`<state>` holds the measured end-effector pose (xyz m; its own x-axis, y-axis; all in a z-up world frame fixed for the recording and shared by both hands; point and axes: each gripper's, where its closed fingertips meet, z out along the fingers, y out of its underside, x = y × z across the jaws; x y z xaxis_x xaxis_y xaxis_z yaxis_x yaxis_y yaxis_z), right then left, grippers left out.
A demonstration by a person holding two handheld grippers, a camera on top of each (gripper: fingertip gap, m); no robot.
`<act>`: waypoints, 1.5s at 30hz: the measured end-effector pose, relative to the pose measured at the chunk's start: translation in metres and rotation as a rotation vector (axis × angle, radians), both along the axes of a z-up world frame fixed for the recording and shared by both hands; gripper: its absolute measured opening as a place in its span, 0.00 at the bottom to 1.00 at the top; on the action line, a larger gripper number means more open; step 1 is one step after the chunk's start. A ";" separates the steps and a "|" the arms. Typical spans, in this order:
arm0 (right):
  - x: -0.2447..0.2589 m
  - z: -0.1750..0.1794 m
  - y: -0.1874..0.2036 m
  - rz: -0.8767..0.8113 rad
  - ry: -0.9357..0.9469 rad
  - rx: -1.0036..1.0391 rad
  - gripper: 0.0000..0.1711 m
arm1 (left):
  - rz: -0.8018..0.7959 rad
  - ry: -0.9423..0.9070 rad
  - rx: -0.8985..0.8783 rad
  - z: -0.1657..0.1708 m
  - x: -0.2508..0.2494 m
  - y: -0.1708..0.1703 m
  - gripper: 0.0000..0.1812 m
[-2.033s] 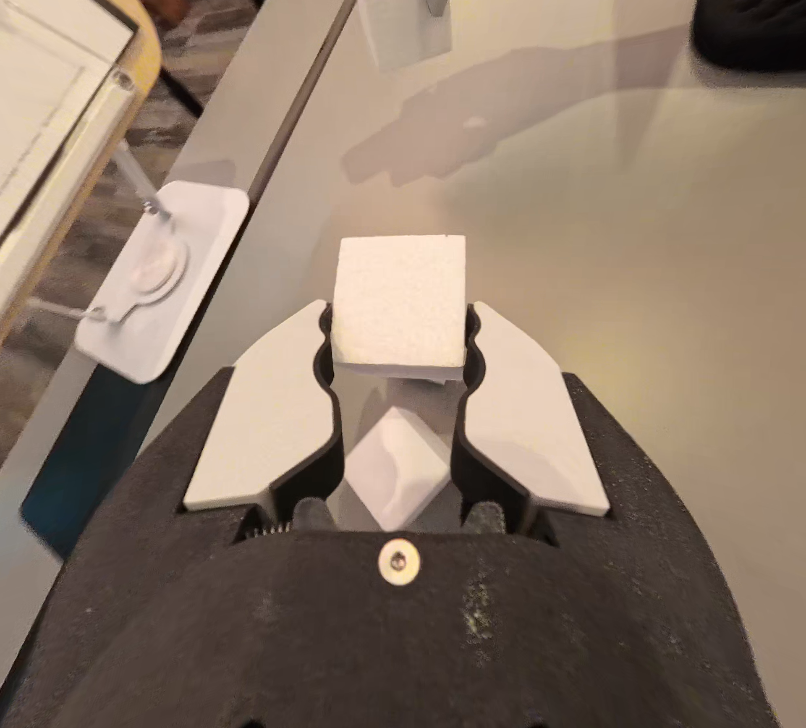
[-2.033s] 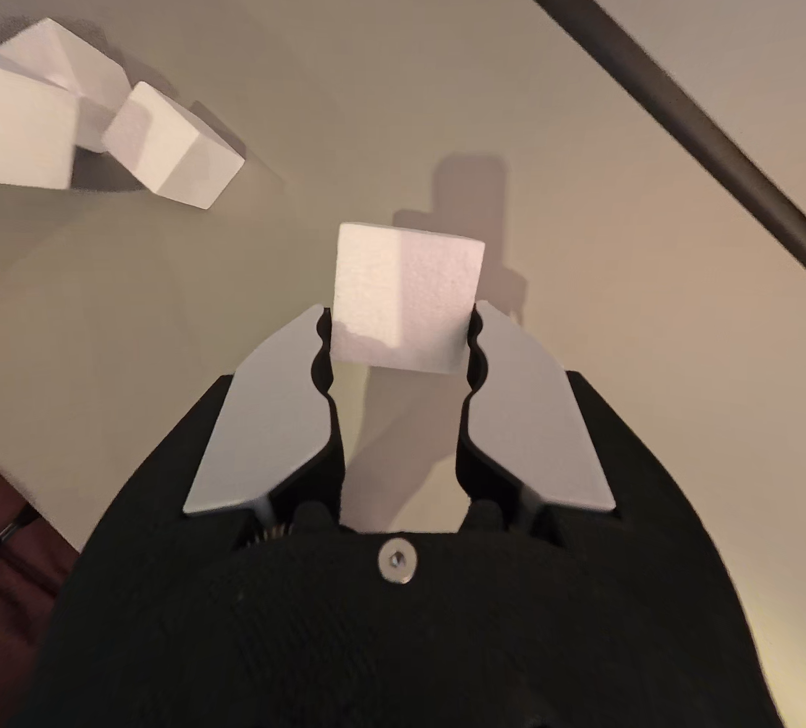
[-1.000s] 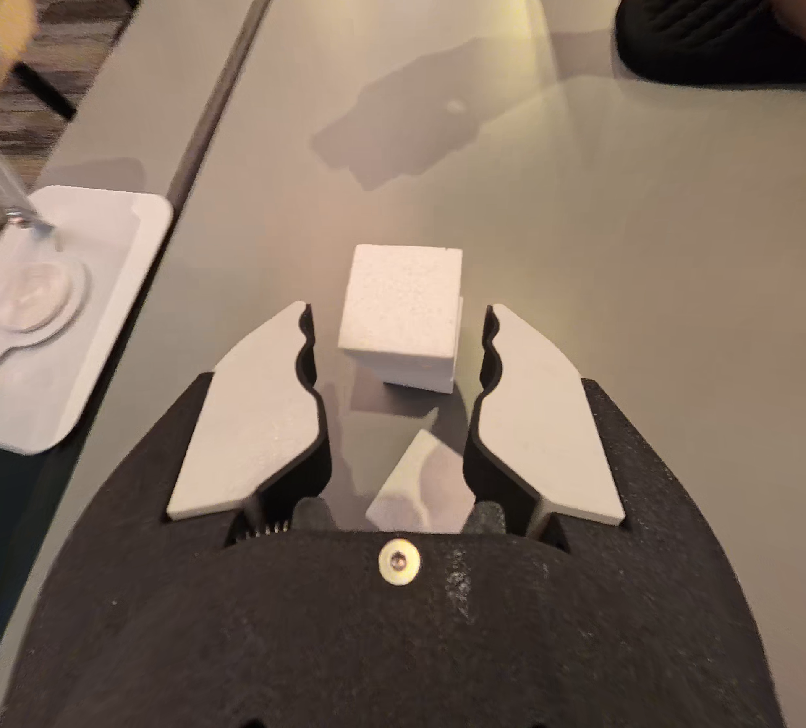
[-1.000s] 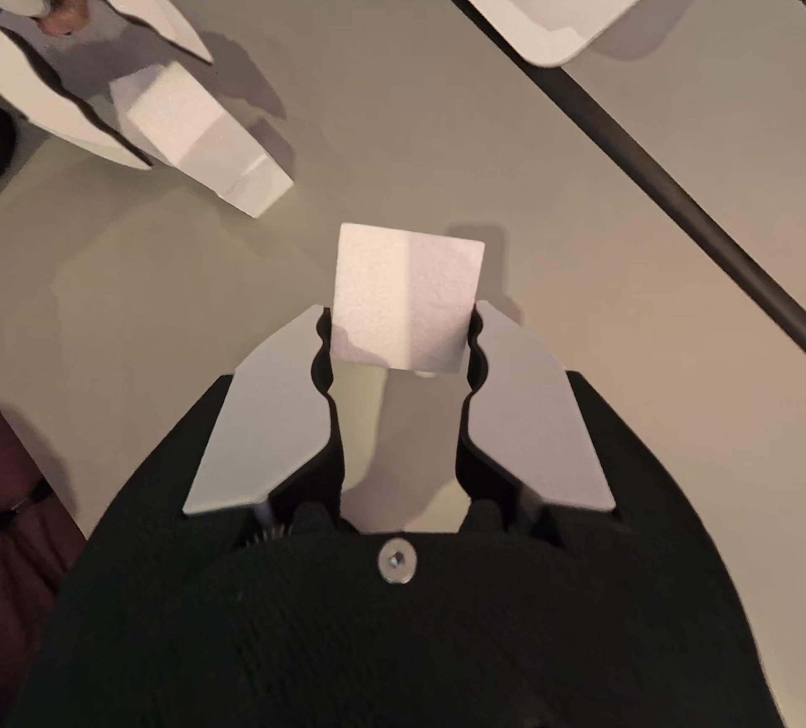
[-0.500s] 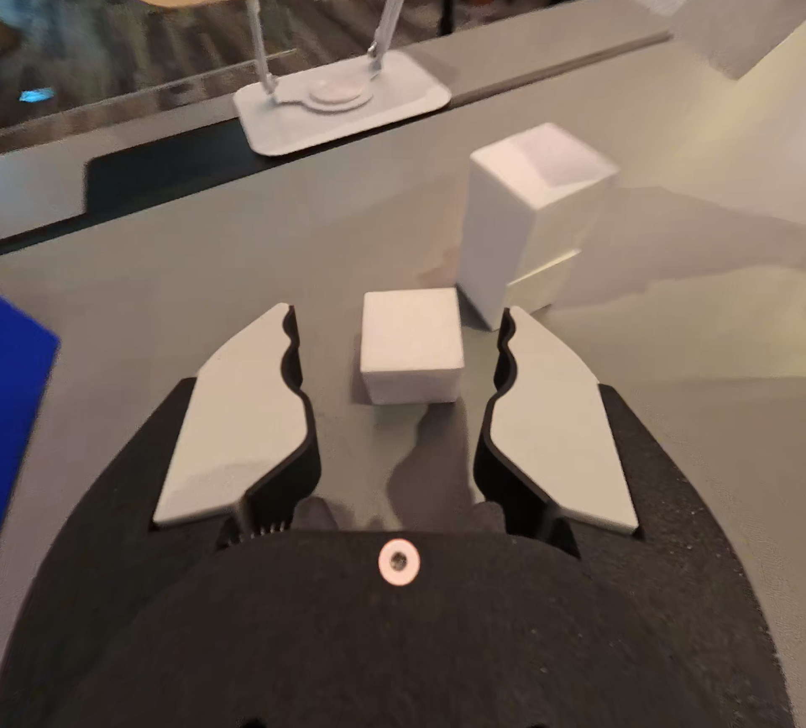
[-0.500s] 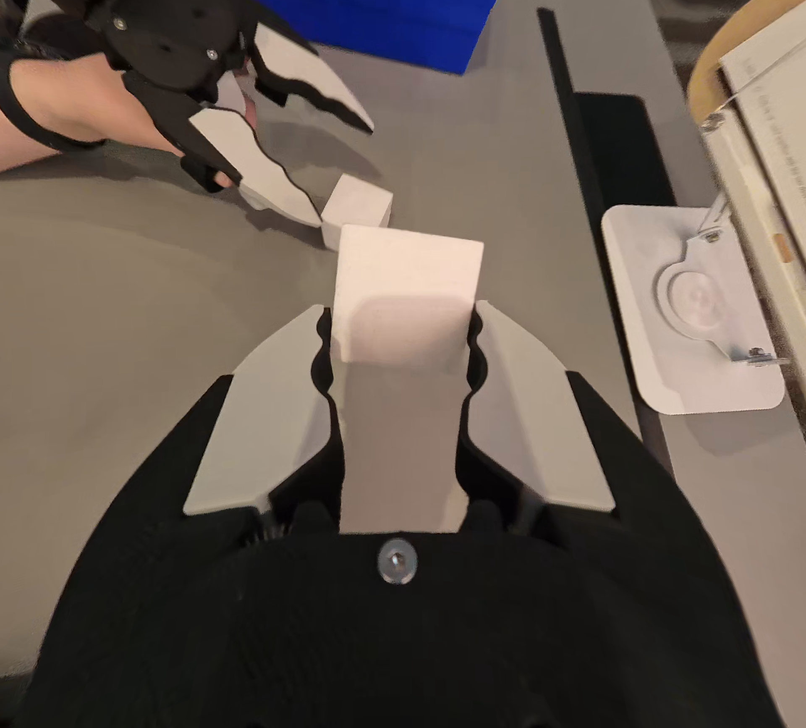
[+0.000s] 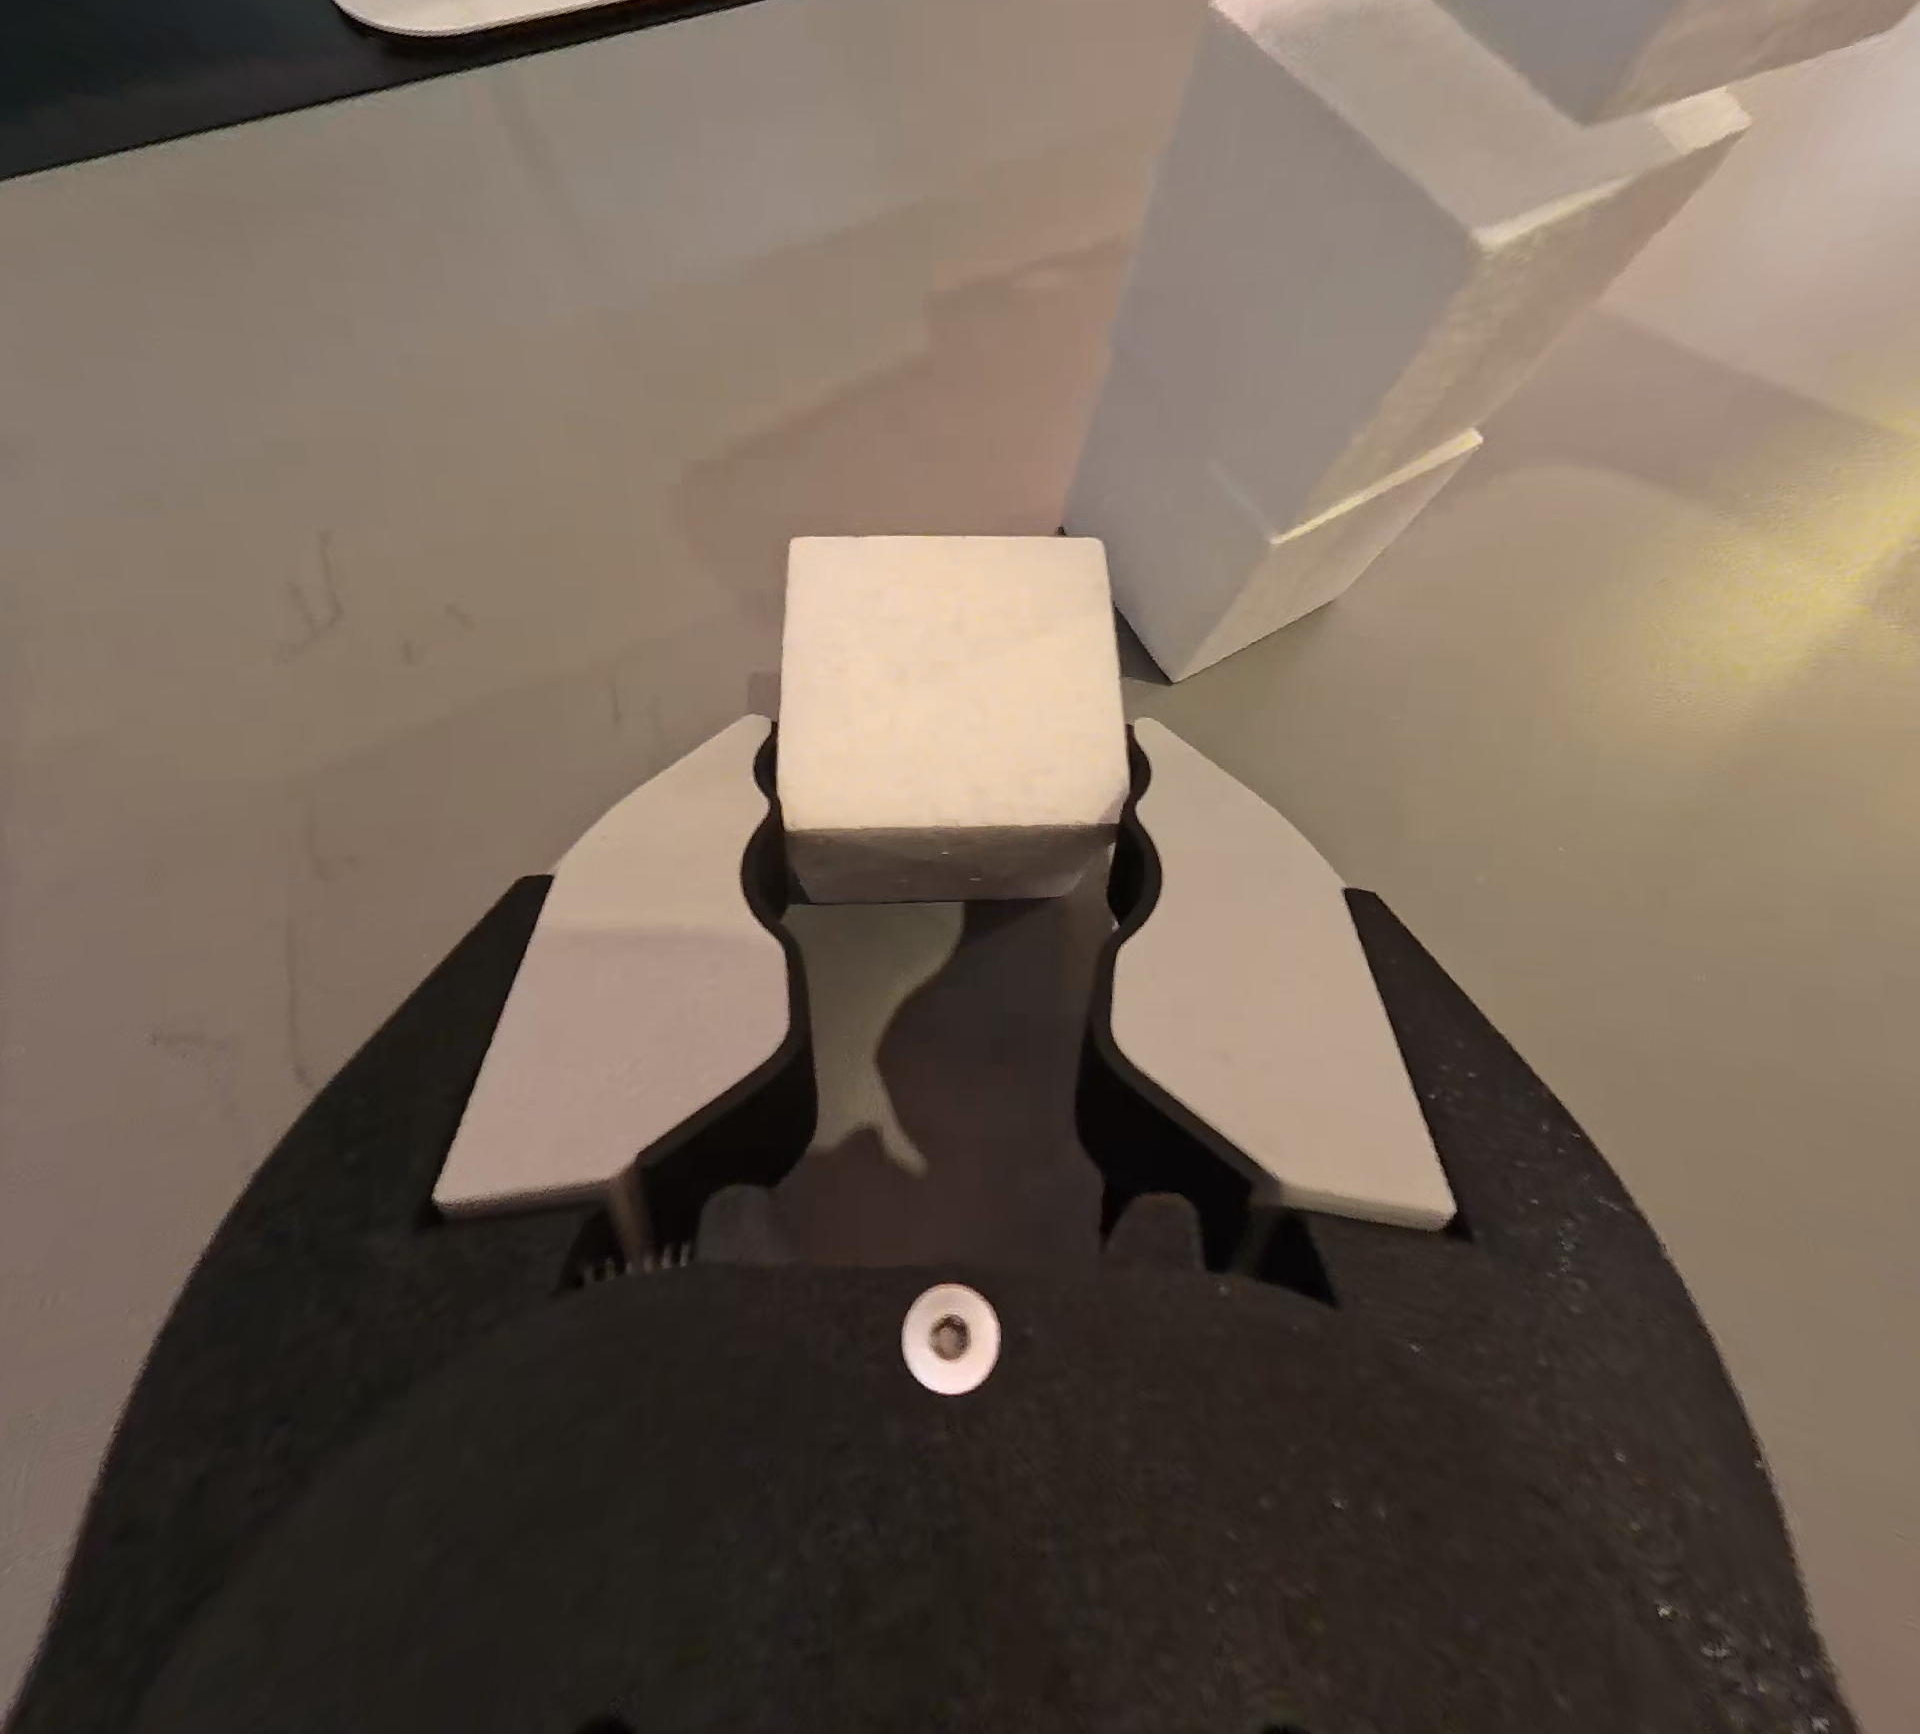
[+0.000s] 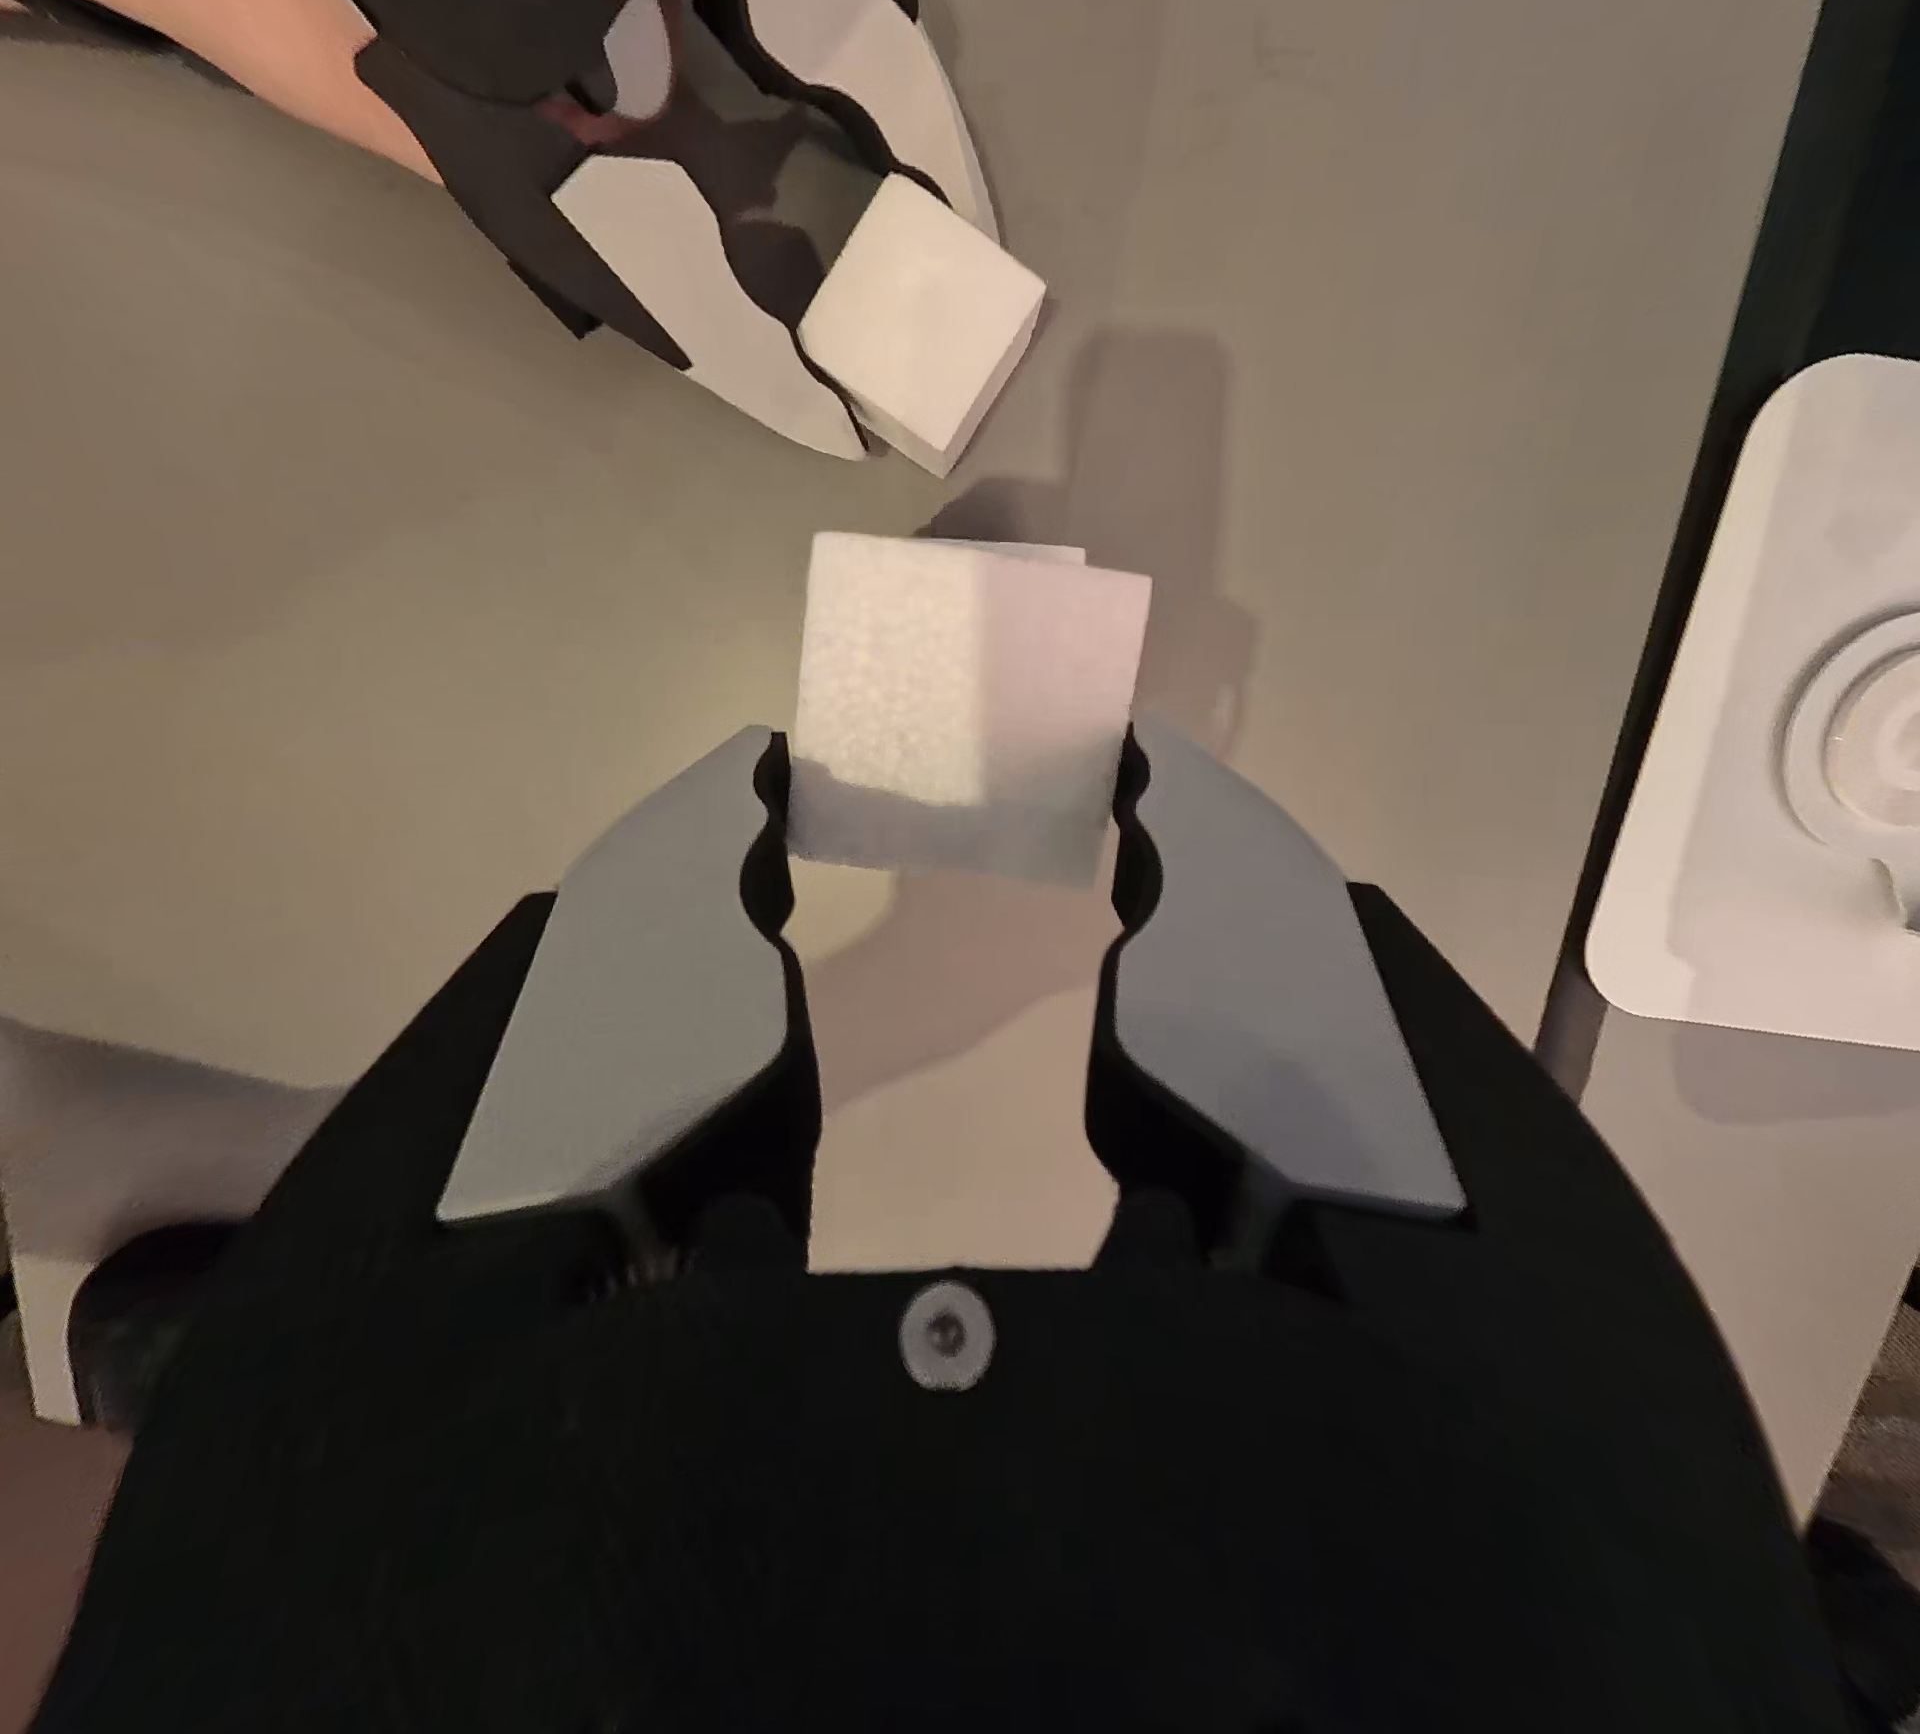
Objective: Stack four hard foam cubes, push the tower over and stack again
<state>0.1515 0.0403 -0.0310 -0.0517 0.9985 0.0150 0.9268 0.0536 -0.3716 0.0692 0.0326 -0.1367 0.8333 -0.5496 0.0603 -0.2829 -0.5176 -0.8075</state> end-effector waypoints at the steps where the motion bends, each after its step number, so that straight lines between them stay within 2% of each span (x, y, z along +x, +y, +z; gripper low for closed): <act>1: -0.001 0.000 0.000 0.009 -0.004 0.001 0.36 | -0.004 0.005 -0.001 0.000 0.000 0.000 0.33; 28: -0.007 -0.012 0.005 0.032 0.010 0.048 0.36 | -0.035 0.027 0.017 -0.001 0.006 -0.004 0.33; 31: -0.006 -0.009 0.006 0.005 0.056 0.050 0.44 | -0.035 0.033 0.024 -0.001 0.006 -0.005 0.33; 34: -0.002 0.011 0.000 -0.004 0.225 0.052 0.48 | -0.032 0.041 0.033 -0.001 0.004 -0.006 0.33; 37: 0.018 0.034 -0.010 -0.018 0.448 0.079 0.48 | -0.021 0.056 0.049 0.000 -0.001 -0.005 0.33; 40: 0.053 0.038 -0.017 -0.065 0.604 0.083 0.47 | -0.003 0.053 0.054 0.003 -0.009 -0.003 0.33; 42: 0.079 0.029 -0.014 -0.076 0.618 0.099 0.43 | -0.024 0.006 0.061 0.015 -0.009 -0.005 0.33; 45: 0.117 0.017 0.005 -0.211 0.525 0.124 0.43 | -0.097 -0.107 0.127 0.053 -0.007 -0.010 0.33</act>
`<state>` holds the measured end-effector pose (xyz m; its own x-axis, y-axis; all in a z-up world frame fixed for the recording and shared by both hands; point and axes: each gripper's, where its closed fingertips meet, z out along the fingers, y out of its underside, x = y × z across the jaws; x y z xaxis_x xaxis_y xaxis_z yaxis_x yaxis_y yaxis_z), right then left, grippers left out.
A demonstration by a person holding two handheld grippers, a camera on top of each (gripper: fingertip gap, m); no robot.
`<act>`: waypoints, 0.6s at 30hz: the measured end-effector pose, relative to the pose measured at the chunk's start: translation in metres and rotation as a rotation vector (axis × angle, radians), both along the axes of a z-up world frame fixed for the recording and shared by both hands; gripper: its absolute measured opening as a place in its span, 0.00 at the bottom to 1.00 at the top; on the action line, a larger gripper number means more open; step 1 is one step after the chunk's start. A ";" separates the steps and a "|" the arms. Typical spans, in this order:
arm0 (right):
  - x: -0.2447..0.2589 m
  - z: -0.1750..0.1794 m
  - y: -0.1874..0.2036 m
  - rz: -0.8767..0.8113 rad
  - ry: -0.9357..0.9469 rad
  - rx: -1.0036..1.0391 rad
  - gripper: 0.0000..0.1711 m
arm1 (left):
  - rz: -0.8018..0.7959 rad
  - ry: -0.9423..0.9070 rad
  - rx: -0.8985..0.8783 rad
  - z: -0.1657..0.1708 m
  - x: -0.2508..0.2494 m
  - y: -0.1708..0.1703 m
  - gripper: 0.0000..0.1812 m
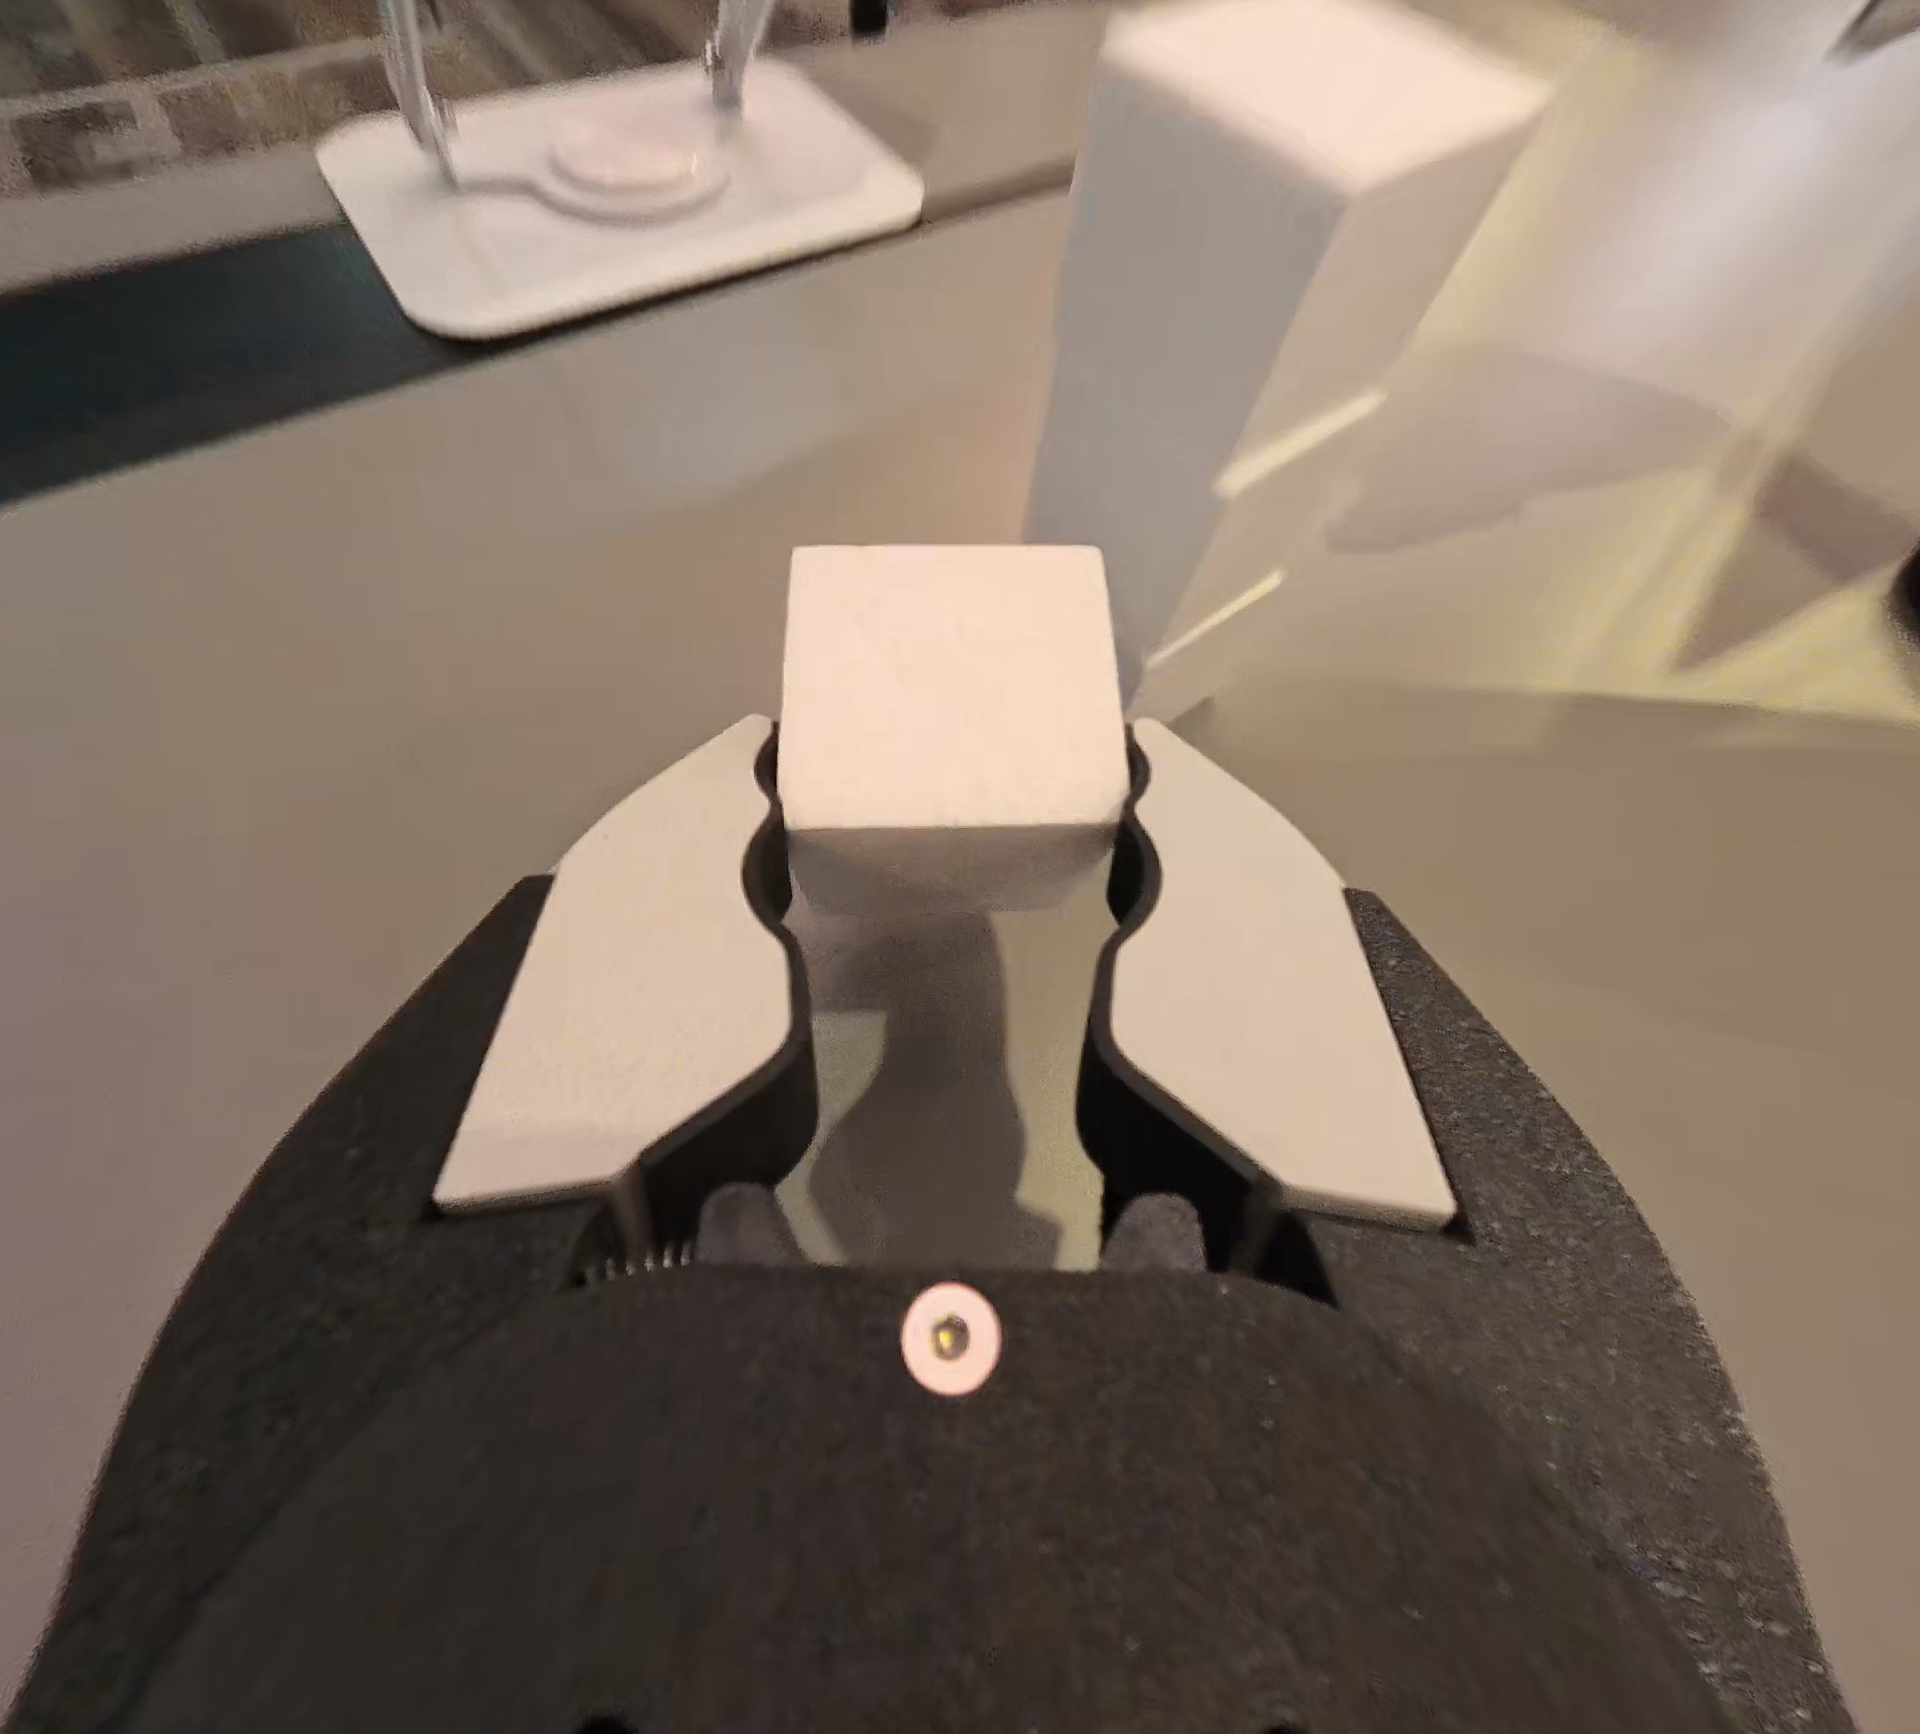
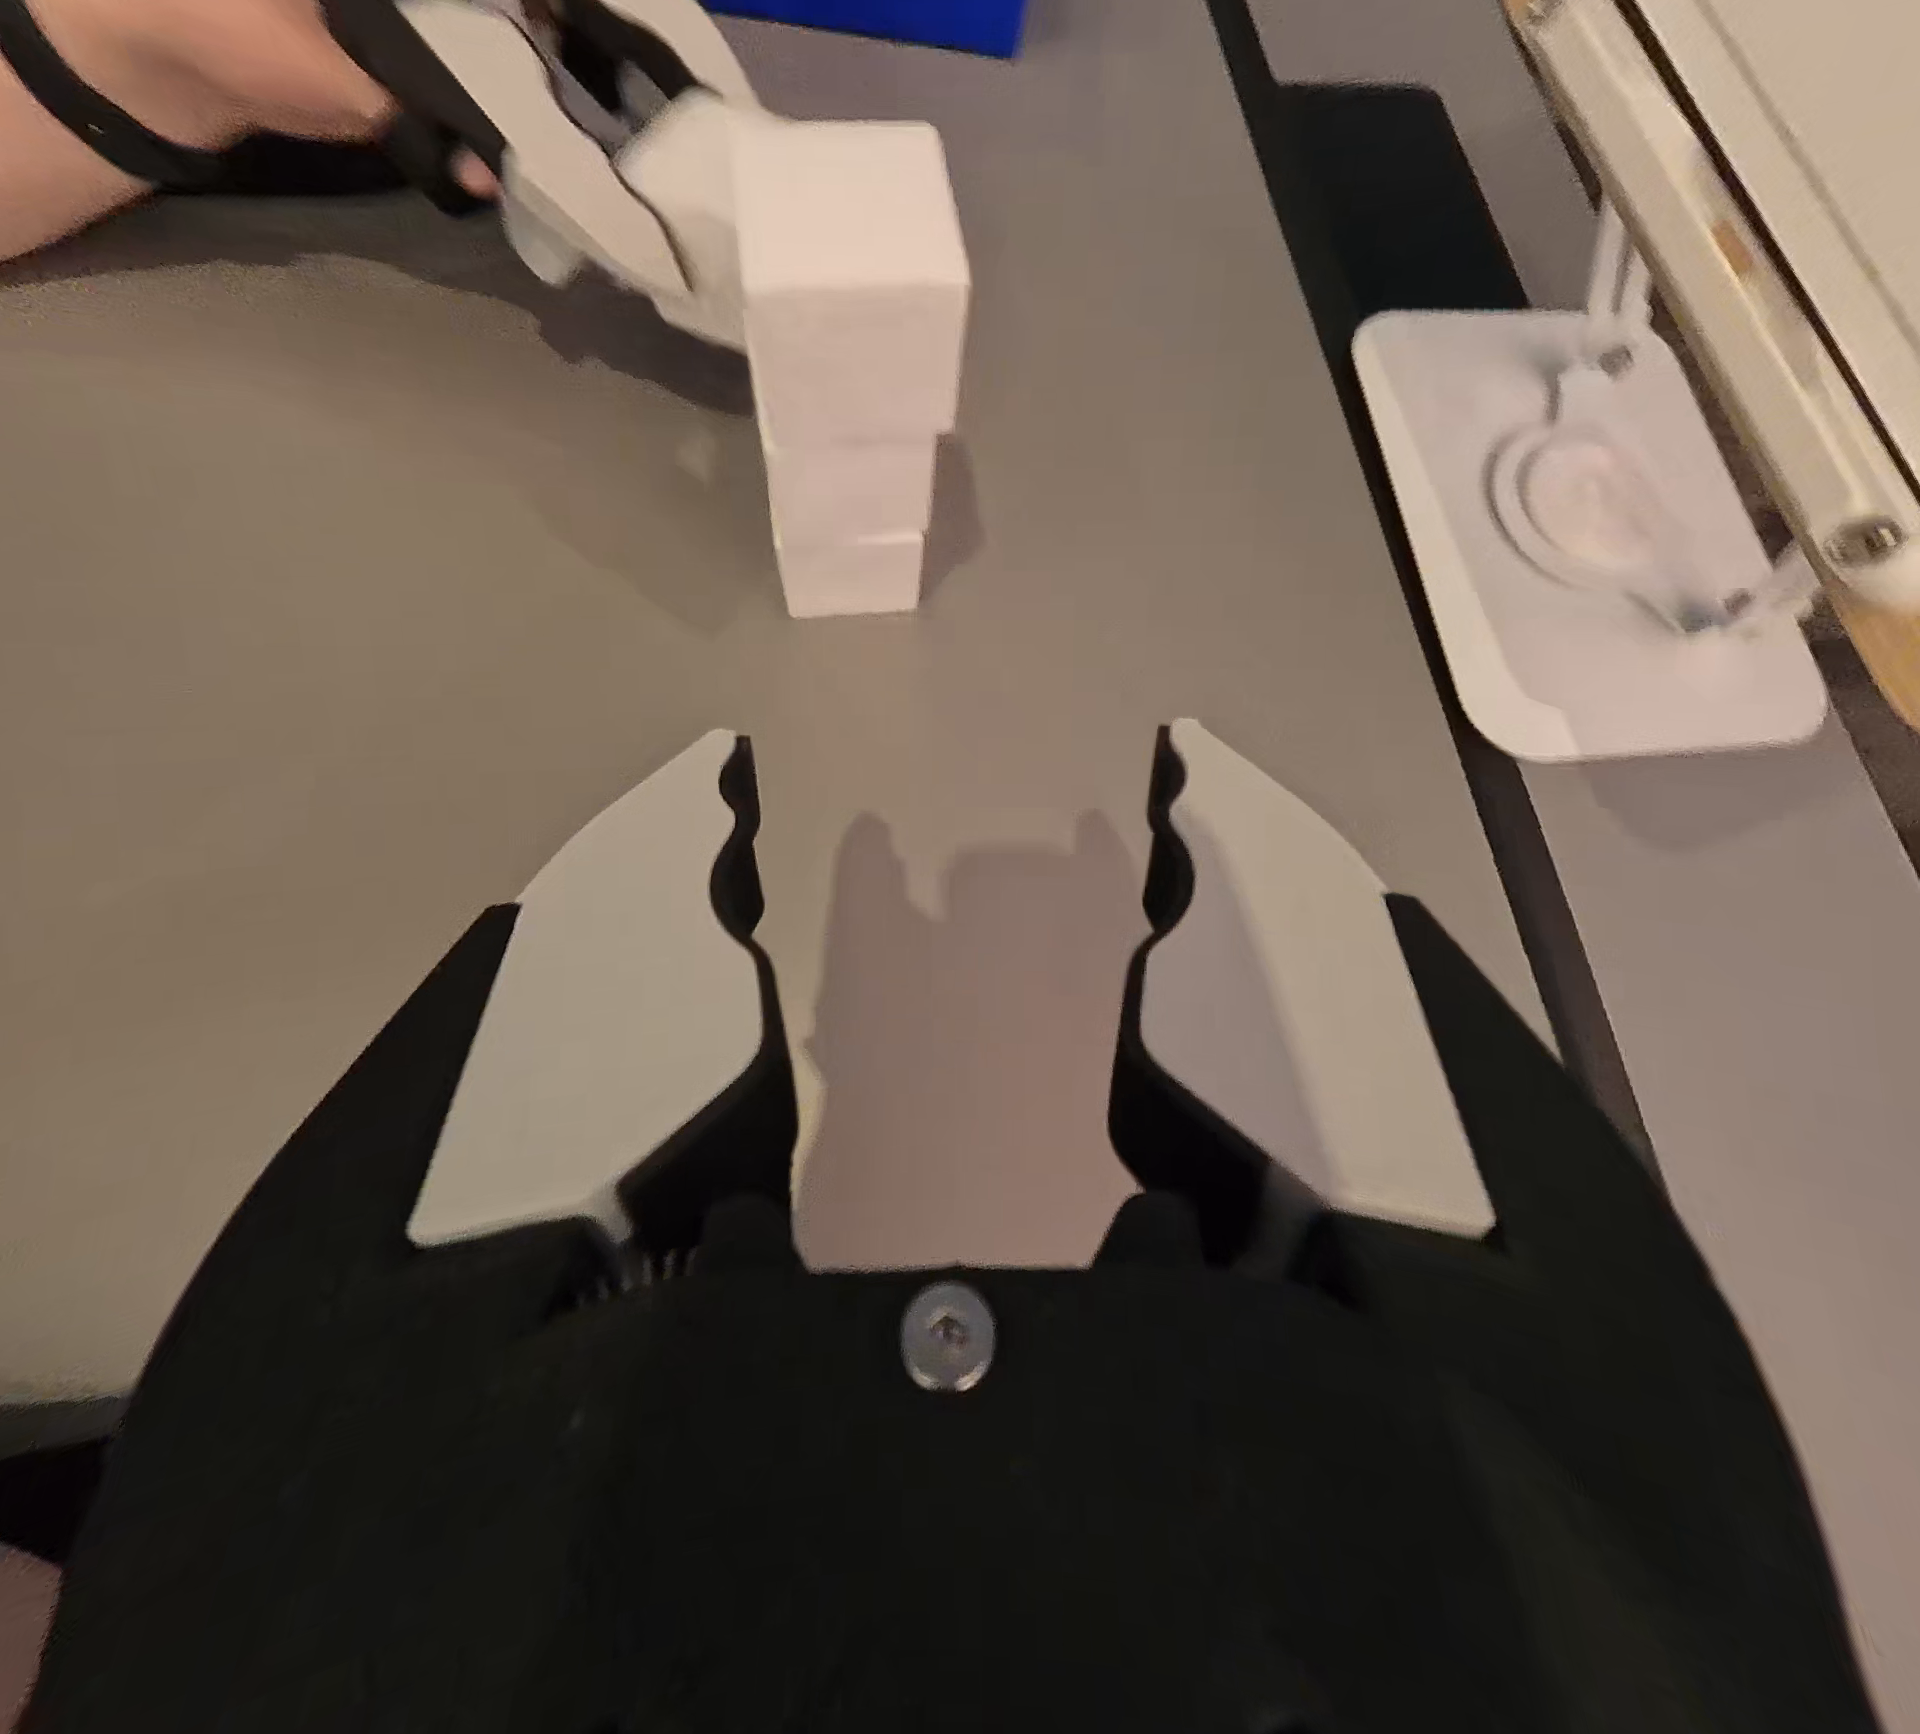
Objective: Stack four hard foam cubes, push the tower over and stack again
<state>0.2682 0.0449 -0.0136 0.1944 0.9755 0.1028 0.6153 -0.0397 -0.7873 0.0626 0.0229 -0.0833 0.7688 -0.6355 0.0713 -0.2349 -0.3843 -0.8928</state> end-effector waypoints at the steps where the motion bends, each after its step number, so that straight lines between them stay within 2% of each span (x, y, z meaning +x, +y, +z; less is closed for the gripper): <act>1: 0.005 0.003 0.001 -0.005 0.021 0.003 0.43 | -0.004 -0.027 0.028 0.016 -0.003 -0.001 0.33; 5: 0.013 0.011 -0.002 0.009 0.101 -0.021 0.41 | -0.047 -0.066 0.143 0.083 -0.008 0.001 0.33; 8: 0.015 0.004 -0.002 0.019 0.058 -0.007 0.41 | -0.230 -0.078 0.212 0.130 0.017 0.003 0.33; 10: 0.013 0.000 -0.004 0.036 0.048 -0.004 0.41 | -0.384 -0.046 0.280 0.149 0.038 0.007 0.33; 13: 0.012 -0.005 -0.006 0.047 0.040 -0.019 0.41 | -0.606 0.017 0.304 0.149 0.064 0.010 0.33; 18: 0.017 -0.006 -0.004 0.036 0.051 -0.028 0.41 | -0.751 0.075 0.183 0.129 0.084 0.019 0.33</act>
